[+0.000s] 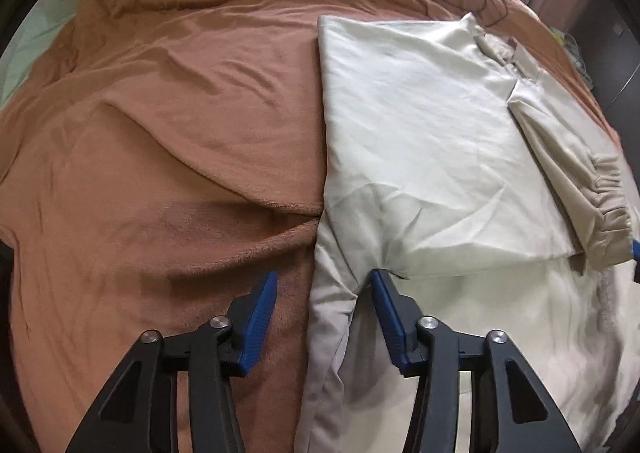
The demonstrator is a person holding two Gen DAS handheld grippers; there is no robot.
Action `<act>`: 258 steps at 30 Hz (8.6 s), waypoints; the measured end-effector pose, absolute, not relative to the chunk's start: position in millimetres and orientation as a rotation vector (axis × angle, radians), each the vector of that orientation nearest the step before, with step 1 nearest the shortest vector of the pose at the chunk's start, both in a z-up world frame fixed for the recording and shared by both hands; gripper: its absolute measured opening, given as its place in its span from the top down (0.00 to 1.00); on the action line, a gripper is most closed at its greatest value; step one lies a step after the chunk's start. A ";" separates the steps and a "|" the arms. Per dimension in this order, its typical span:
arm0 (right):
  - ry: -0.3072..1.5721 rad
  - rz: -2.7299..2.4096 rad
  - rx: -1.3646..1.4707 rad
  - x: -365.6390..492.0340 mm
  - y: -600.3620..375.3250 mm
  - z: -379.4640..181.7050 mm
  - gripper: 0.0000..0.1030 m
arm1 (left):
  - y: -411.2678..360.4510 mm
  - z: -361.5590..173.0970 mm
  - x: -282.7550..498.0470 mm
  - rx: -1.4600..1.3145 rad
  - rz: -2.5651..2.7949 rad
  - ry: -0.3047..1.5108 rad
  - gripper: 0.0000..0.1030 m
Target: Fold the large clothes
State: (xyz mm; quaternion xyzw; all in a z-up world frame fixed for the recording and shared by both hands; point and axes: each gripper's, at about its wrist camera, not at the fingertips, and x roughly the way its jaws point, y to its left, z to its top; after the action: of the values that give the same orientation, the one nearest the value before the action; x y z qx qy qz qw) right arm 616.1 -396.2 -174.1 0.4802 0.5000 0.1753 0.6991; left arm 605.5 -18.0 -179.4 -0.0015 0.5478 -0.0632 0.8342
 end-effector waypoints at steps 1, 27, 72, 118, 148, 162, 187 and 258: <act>1.124 0.399 1.055 615.0 -390.9 -172.4 0.21 | -16.9 -181.5 607.1 -0.024 -0.147 1.171 0.70; 1.173 0.330 0.214 617.9 -242.0 -181.0 0.21 | -0.2 -173.2 597.4 -0.091 -0.158 1.143 0.78; 0.998 -0.015 0.890 603.6 -530.8 -210.3 0.81 | -28.8 -175.6 605.7 0.054 -0.065 1.152 0.78; 0.812 -0.180 0.652 398.4 -693.2 -101.9 0.19 | -104.3 -35.7 475.3 -0.145 -0.208 0.952 0.21; 0.675 -0.380 0.839 436.0 -935.5 -156.0 0.53 | -240.5 -90.7 547.2 -0.017 -0.248 0.974 0.18; 0.740 -0.492 0.774 489.8 -969.1 -195.1 0.53 | -219.5 -130.4 582.4 -0.027 -0.221 1.015 0.18; 0.539 -0.331 0.291 524.6 -840.9 60.0 0.94 | -175.2 -112.5 541.5 -0.171 -0.194 0.907 0.18; 0.926 -0.023 0.282 658.4 -553.4 -98.3 0.95 | -64.2 -104.1 532.6 -0.369 -0.084 0.900 0.18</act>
State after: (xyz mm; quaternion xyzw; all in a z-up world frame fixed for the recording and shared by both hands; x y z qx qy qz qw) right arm 658.4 -553.4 -98.3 0.1358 0.4453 -0.0109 0.8850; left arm 532.6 -64.2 -104.1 -0.1773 0.4322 -0.0404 0.8832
